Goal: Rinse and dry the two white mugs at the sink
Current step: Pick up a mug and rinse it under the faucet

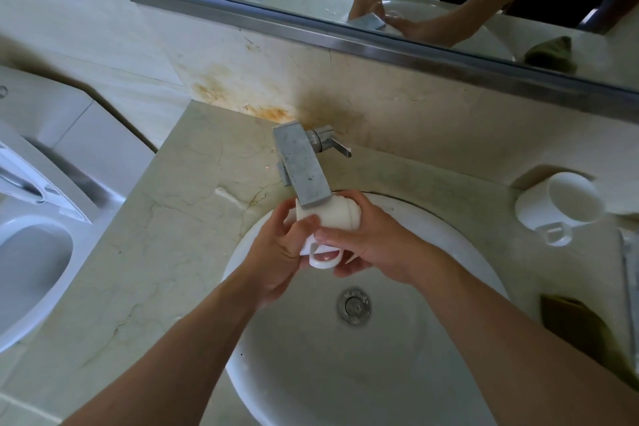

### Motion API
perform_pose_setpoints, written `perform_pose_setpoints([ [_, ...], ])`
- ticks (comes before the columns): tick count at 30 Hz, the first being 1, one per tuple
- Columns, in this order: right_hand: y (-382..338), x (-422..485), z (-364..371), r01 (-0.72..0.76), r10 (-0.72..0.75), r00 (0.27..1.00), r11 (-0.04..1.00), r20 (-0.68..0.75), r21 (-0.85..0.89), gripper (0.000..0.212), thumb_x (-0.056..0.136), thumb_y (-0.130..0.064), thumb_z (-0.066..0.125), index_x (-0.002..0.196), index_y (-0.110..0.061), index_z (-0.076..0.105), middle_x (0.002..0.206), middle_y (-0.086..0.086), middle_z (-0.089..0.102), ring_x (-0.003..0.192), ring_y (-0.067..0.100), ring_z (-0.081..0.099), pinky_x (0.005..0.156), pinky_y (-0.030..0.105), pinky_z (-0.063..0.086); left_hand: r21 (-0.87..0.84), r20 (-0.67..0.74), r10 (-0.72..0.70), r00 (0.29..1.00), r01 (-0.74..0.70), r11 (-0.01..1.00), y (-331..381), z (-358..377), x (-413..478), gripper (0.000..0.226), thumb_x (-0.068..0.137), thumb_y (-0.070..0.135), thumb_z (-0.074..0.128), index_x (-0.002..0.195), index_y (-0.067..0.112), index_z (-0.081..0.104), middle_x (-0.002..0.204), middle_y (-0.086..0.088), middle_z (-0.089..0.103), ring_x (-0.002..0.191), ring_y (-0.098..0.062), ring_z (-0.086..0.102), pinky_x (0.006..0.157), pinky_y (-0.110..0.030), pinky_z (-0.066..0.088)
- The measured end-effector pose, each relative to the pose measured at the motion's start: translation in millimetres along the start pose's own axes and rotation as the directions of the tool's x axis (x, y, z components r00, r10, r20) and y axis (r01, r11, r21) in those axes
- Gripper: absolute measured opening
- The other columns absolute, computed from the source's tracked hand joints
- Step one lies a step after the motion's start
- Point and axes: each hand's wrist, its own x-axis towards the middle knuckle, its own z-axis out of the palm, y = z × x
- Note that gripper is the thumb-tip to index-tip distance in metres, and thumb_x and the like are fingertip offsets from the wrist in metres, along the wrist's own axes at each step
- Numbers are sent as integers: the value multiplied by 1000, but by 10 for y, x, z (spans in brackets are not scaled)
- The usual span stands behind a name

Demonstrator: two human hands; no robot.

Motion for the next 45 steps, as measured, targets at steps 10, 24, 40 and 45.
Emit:
perform_pose_setpoints([
  [10, -54, 5, -69, 139, -127, 990, 941, 59, -308, 84, 78, -24, 94, 145, -38, 45, 125, -6, 70, 102, 16, 77, 69, 36, 68, 46, -15, -156, 988, 157, 987, 78, 15, -54, 43, 103, 42, 62, 142, 28, 52, 131, -14, 73, 115, -35, 74, 97, -54, 61],
  [24, 146, -118, -126, 155, -176, 984, 911, -20, -382, 79, 79, -32, 93, 146, -29, 51, 130, -12, 67, 115, 5, 68, 98, 34, 62, 256, -46, -29, 999, 40, 966, 39, -5, -47, 76, 72, 26, 97, 138, 25, 60, 131, -5, 70, 110, -24, 76, 85, -46, 66],
  [40, 444, -13, 59, 95, -101, 994, 989, -52, -111, 81, 72, -13, 92, 140, -40, 57, 130, -11, 72, 121, 11, 69, 98, 41, 63, 456, 18, 64, 998, -65, 887, 198, -195, -145, 51, 83, 20, 89, 131, 29, 73, 127, 3, 77, 123, -16, 69, 114, -46, 48],
  [45, 315, 87, 135, 20, -21, 1000, 1000, 18, 13, 70, 78, -18, 89, 140, -30, 59, 129, -2, 74, 115, 18, 75, 90, 46, 66, 373, -49, 56, 997, -33, 927, 246, -262, -133, 46, 91, 7, 79, 134, 22, 71, 122, -1, 80, 110, -20, 73, 95, -38, 58],
])
